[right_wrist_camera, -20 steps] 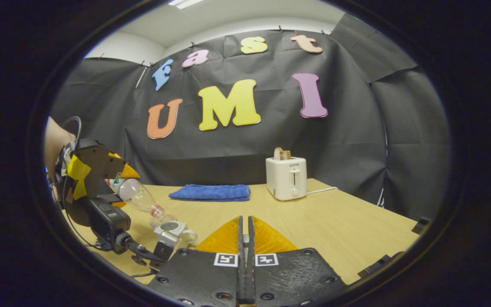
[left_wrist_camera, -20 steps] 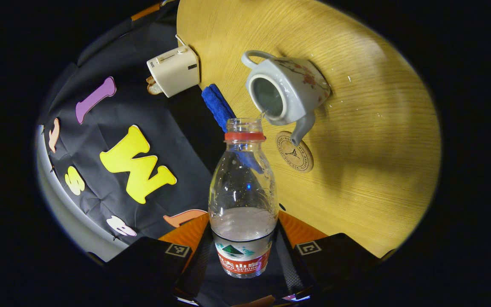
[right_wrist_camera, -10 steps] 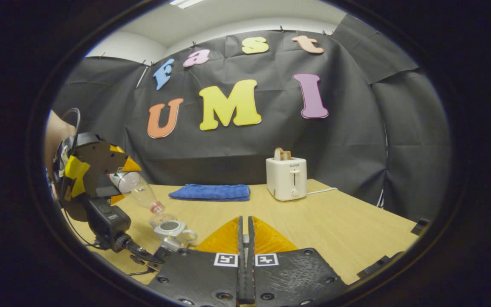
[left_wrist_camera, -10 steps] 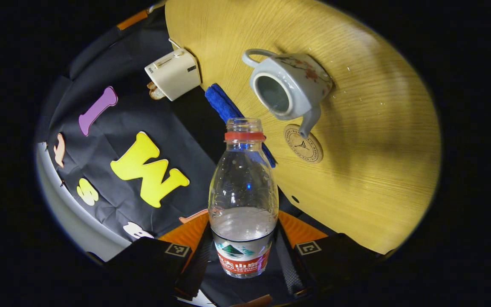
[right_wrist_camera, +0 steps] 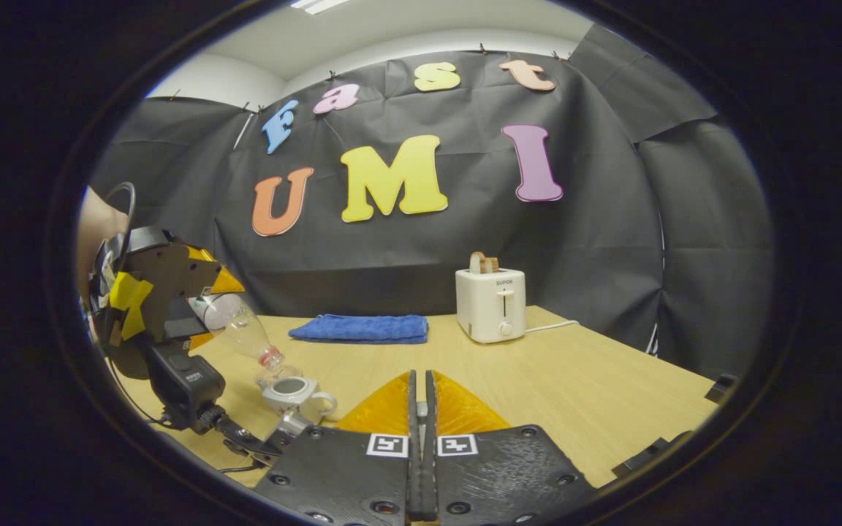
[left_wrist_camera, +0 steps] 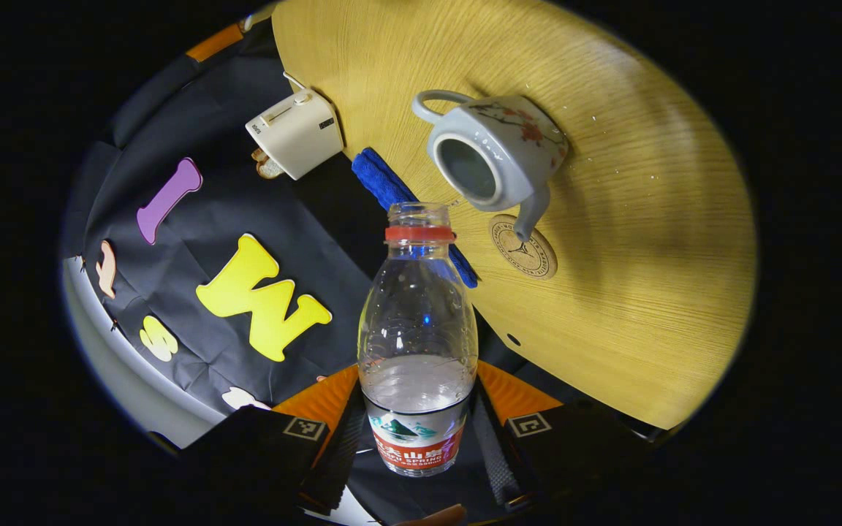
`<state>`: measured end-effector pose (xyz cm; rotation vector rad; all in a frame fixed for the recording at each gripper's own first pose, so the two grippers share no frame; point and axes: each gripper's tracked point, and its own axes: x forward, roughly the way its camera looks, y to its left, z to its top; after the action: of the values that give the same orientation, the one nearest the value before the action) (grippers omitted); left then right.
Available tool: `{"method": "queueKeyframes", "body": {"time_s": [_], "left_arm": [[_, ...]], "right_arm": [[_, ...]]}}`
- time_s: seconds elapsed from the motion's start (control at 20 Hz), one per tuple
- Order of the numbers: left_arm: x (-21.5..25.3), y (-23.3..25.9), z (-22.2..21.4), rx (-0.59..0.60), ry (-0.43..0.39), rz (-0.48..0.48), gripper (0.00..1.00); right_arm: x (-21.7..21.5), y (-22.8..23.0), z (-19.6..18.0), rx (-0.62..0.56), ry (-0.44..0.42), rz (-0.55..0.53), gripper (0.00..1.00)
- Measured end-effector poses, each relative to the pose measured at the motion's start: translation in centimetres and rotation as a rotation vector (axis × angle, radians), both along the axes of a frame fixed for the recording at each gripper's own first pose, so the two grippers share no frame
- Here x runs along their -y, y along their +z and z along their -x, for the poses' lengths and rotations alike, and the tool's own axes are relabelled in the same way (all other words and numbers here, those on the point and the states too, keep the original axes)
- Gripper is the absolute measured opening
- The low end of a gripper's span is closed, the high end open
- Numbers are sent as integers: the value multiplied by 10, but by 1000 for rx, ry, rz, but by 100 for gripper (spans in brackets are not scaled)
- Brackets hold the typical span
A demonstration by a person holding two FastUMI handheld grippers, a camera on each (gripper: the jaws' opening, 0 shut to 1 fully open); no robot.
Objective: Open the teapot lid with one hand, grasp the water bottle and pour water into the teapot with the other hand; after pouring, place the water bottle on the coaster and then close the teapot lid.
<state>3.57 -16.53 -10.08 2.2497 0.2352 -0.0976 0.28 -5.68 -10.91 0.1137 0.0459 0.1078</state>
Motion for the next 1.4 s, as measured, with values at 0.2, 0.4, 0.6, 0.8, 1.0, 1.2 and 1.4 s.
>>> {"method": "queueKeyframes", "body": {"time_s": [0.2,0.4,0.6,0.8,1.0,1.2,1.4], "left_arm": [[0,-2,-1,-13,-9,26,75],[-2,-6,0,-42,-10,159,75],[-8,-8,-3,-49,-10,343,75],[-19,-28,-10,-131,90,739,75],[-24,-16,-22,-124,138,1072,76],[-21,1,-31,-56,129,1349,76],[-15,4,-45,-58,104,1579,76]], "right_arm": [[2,-2,-1,-5,-5,3,0],[7,-3,-2,-7,-20,-3,0],[11,-3,-4,-8,-41,3,0],[4,-9,-5,-20,-35,19,0],[-6,-15,-3,-28,-20,37,0],[-15,-22,-4,-39,-8,57,0],[-18,-26,-3,-45,-12,60,0]]}}
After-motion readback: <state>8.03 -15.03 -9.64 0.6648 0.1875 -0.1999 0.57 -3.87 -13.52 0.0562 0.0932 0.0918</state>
